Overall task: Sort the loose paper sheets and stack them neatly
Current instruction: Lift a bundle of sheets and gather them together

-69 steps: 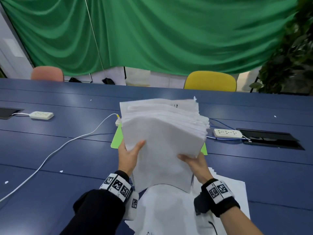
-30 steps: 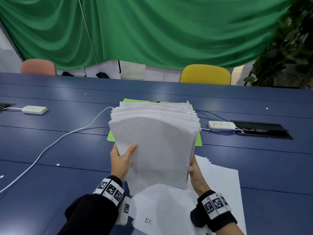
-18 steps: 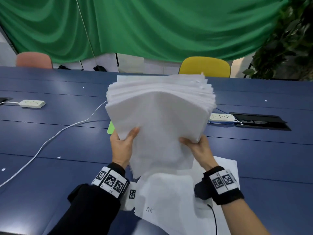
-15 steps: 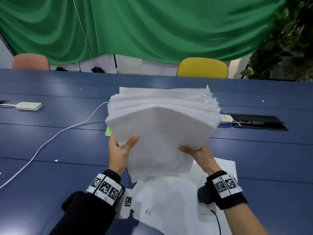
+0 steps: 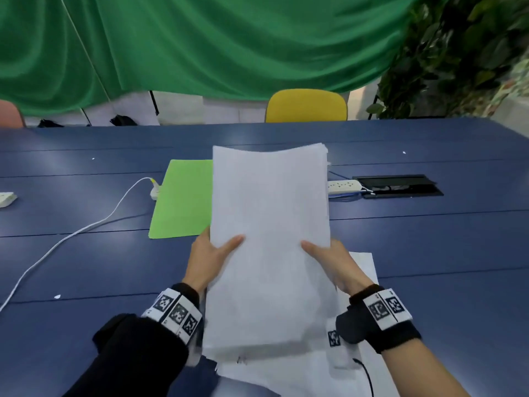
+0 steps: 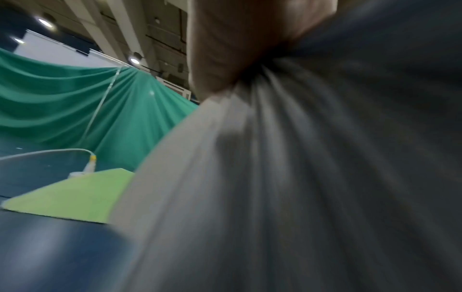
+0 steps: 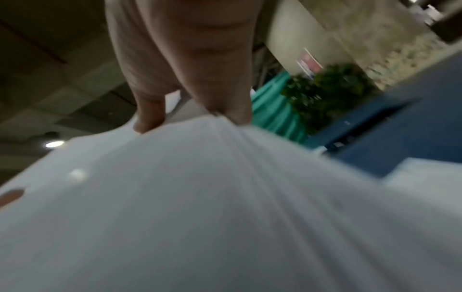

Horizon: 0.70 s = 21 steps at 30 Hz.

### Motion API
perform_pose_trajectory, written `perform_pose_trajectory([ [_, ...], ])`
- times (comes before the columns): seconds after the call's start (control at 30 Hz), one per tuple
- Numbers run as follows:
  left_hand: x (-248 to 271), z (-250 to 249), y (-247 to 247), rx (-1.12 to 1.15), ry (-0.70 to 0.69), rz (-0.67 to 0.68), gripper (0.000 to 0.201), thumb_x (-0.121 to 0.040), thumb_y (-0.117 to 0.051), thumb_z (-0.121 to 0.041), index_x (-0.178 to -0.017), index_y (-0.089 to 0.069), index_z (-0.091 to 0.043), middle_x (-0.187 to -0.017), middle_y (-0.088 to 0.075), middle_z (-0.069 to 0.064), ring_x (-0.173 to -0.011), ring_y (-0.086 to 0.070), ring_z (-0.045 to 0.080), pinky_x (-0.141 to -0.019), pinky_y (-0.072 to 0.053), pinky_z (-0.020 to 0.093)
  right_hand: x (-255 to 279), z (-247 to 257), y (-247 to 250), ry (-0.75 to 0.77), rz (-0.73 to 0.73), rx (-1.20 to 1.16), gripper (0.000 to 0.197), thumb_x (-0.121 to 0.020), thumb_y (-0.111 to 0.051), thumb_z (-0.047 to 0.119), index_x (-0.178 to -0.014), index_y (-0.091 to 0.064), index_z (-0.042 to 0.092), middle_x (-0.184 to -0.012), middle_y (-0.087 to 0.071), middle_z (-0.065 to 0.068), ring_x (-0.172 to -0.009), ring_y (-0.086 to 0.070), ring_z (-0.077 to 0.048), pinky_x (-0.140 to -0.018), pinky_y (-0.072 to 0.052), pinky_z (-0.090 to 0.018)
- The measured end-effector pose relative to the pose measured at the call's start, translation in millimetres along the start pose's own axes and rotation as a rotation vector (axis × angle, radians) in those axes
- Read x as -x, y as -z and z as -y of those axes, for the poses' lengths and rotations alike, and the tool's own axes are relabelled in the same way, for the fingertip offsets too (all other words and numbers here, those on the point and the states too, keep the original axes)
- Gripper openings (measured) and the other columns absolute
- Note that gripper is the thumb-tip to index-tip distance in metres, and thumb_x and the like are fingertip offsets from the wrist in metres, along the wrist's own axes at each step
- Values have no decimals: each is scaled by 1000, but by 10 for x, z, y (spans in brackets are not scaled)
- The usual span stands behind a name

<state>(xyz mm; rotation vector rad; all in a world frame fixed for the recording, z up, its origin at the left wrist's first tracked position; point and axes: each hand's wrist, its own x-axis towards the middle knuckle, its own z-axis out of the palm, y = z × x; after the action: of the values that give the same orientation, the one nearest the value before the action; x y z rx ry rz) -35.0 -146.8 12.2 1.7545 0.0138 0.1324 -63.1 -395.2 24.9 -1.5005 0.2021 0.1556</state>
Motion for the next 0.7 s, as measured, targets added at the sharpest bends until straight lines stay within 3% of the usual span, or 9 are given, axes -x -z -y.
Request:
perform_pose_trajectory([
  [0.07, 38, 198, -107, -263, 155, 115, 46, -74, -75, -38, -111, -62, -14, -106, -67, -1, -96, -63, 15, -79, -46, 25, 94, -346, 108, -210, -65, 45, 25, -88, -63, 17, -111, -63, 9, -102, -71, -3, -88, -68, -15, -70, -56, -24],
  [0.1, 101, 370, -167, -444, 244, 208, 48, -76, -72, -42, -111, -60, -12, -108, -65, 1, -98, -62, 19, -78, -46, 26, 130, -573, 137, -316, -116, 132, 31, -86, -65, 21, -113, -63, 5, -105, -70, -8, -93, -67, -21, -78, -56, -31],
  [0.17, 257, 718, -277, -749, 377, 385, 62, -77, -66, -53, -117, -51, -8, -123, -52, 6, -112, -52, 27, -90, -44, 32, 187, -953, 144, -450, -180, 520, 50, -84, -65, 37, -118, -59, 1, -118, -63, -12, -108, -59, -28, -96, -48, -39],
  [0.23, 379, 891, -352, -902, 415, 379, 71, -80, -58, -59, -125, -39, -8, -131, -36, 8, -120, -37, 29, -97, -38, 35, 219, -1093, 108, -499, -232, 953, 67, -81, -57, 58, -124, -53, 6, -131, -47, -10, -122, -43, -30, -100, -41, -39],
  [0.3, 430, 916, -398, -974, 380, 320, 74, -81, -52, -63, -129, -34, -10, -136, -27, 8, -123, -31, 31, -100, -34, 37, 238, -1075, 82, -498, -285, 1040, 74, -78, -55, 65, -126, -50, 9, -135, -33, -8, -125, -30, -29, -99, -37, -40],
  [0.43, 379, 940, -404, -915, 400, 314, 76, -77, -60, -61, -129, -35, -11, -135, -27, 9, -121, -32, 32, -100, -35, 39, 157, -1114, 90, -472, -321, 834, 76, -76, -67, 51, -128, -45, 0, -136, -27, -12, -120, -37, -32, -99, -41, -38],
  [0.53, 304, 992, -340, -686, 459, 339, 81, -72, -74, -47, -129, -32, -8, -129, -36, 10, -118, -40, 29, -98, -39, 36, 110, -1171, 107, -430, -380, 544, 75, -71, -78, 32, -127, -39, 0, -133, -42, -17, -111, -52, -33, -94, -47, -38],
  [0.63, 195, 1021, -228, -544, 527, 374, 52, -71, -78, -37, -100, -44, -10, -98, -53, 3, -89, -51, 17, -74, -42, 27, 76, -1204, 210, -443, -411, 192, 86, -69, -82, 19, -135, -30, 3, -131, -48, -19, -111, -54, -32, -95, -47, -40],
  [0.7, 160, 1071, -202, -525, 523, 421, 42, -71, -78, -39, -87, -47, -15, -88, -54, -3, -81, -52, 14, -69, -42, 24, 72, -1209, 255, -462, -326, 6, 82, -67, -83, 15, -132, -36, -3, -124, -55, -19, -106, -59, -32, -94, -49, -43],
])
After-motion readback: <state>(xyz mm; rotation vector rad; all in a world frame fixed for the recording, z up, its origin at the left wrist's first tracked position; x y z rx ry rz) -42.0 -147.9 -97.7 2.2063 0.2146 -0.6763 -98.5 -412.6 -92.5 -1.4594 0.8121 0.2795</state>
